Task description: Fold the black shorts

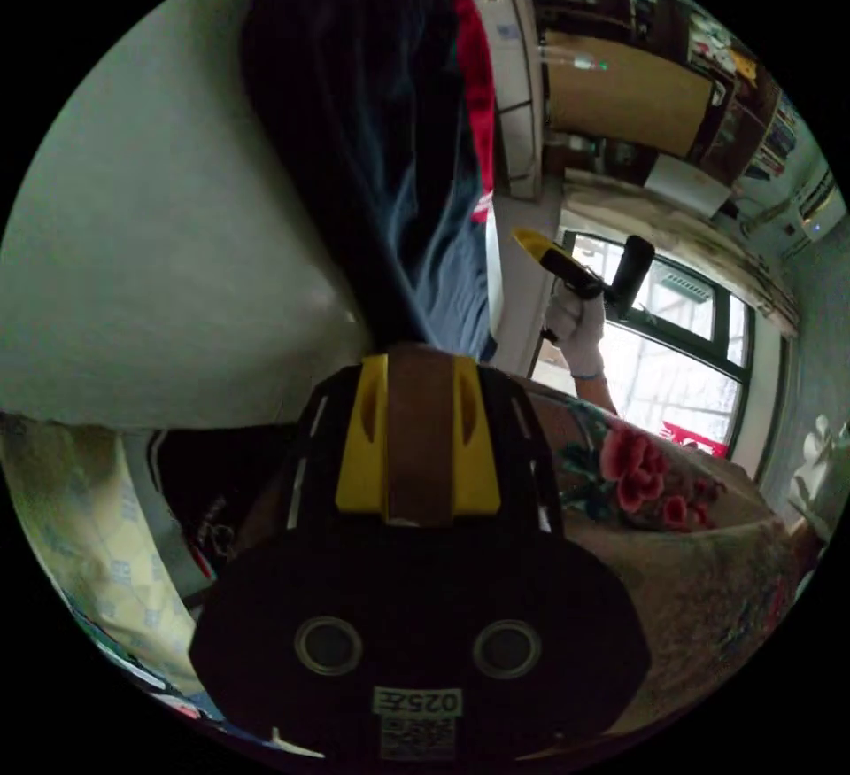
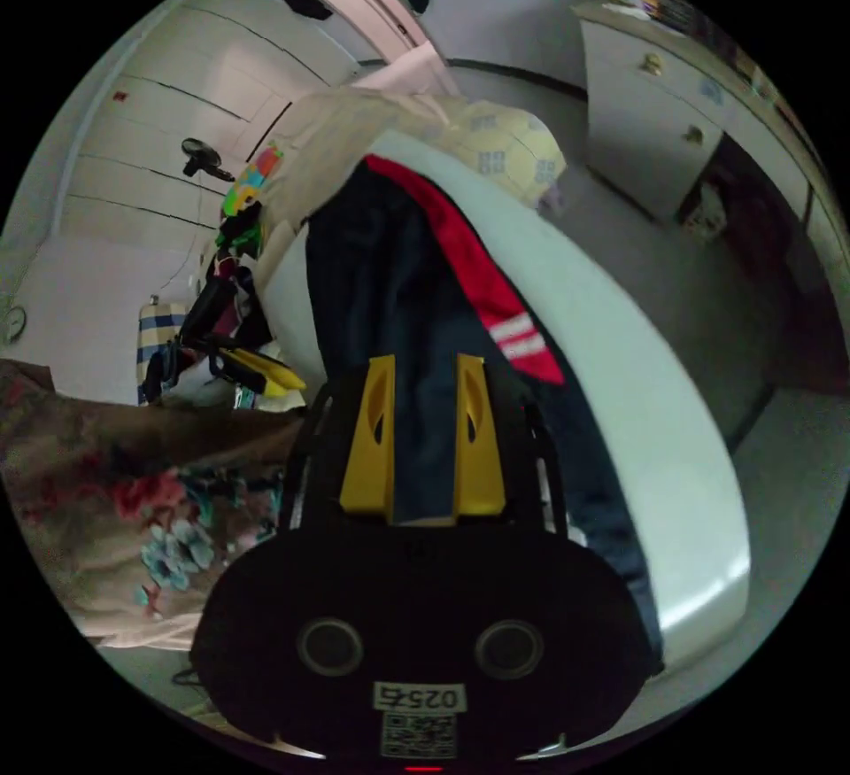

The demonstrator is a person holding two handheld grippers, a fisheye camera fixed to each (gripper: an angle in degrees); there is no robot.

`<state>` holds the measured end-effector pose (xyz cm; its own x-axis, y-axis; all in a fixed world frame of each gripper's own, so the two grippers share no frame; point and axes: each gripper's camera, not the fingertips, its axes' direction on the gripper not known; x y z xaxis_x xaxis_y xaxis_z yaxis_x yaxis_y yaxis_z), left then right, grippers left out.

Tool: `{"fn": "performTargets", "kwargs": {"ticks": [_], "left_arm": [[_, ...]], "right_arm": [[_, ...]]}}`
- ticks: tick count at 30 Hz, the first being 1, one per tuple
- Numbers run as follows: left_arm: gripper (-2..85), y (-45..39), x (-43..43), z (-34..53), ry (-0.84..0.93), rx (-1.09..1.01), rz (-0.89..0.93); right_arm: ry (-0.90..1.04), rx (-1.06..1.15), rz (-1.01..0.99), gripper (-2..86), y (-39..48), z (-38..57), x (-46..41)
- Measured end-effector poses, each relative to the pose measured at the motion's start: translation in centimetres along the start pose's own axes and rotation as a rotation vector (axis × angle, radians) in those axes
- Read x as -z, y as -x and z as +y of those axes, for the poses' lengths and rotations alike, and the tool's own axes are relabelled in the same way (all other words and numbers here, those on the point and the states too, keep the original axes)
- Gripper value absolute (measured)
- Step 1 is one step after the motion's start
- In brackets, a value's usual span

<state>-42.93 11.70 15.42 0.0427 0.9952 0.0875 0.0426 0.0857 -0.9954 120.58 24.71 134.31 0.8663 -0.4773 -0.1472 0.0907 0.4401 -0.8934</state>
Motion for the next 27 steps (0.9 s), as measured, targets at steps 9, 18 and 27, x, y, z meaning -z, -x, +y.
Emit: {"fn": "performTargets", "kwargs": {"ticks": [9, 18, 27], "left_arm": [[5.7, -2.1, -13.1, 6.0, -0.013, 0.048, -0.159], [5.7, -3.7, -22.3, 13.7, -0.408, 0.170, -0.217], [5.5, -6.7, -27.7, 11.4, -0.518, 0.181, -0.358]], "right_arm": [[0.047, -0.039, -0.072, 10.9, -6.5, 9.0, -0.2], [0.069, 0.203, -0.036, 11.1, -7.1, 11.2, 2.6], [0.068, 0.250, 0.063, 11.1, -8.0, 7.5, 3.6]]}}
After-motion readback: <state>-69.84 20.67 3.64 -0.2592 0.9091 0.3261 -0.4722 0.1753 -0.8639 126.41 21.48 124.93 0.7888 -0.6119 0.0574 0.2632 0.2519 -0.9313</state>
